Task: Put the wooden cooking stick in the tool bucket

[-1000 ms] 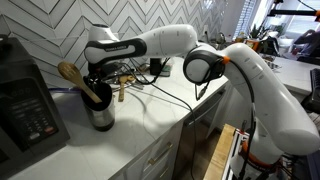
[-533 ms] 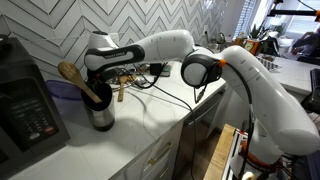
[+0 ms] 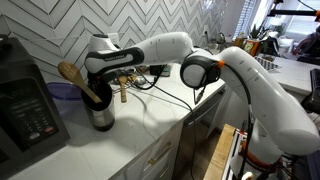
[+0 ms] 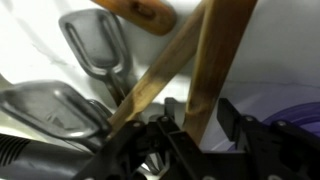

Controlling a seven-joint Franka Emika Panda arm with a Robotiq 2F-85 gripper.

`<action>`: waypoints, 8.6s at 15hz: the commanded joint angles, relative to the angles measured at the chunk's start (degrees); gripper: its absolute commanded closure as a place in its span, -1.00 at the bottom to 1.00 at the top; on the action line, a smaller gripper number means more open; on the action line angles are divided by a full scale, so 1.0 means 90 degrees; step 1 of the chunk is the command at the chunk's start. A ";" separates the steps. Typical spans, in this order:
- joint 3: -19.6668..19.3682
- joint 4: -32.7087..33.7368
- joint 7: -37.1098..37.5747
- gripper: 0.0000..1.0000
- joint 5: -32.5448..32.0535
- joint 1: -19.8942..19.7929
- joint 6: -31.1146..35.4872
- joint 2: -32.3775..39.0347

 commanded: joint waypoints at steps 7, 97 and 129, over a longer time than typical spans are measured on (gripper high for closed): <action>-0.0084 -0.0472 0.0219 1.00 -0.0015 -0.0041 -0.0096 -0.0578; 0.0225 -0.7377 -1.2222 0.96 1.1962 -0.1068 -0.2381 -0.6069; 0.0027 -0.7269 -1.4347 0.96 1.2968 -0.0509 -0.1962 -0.4607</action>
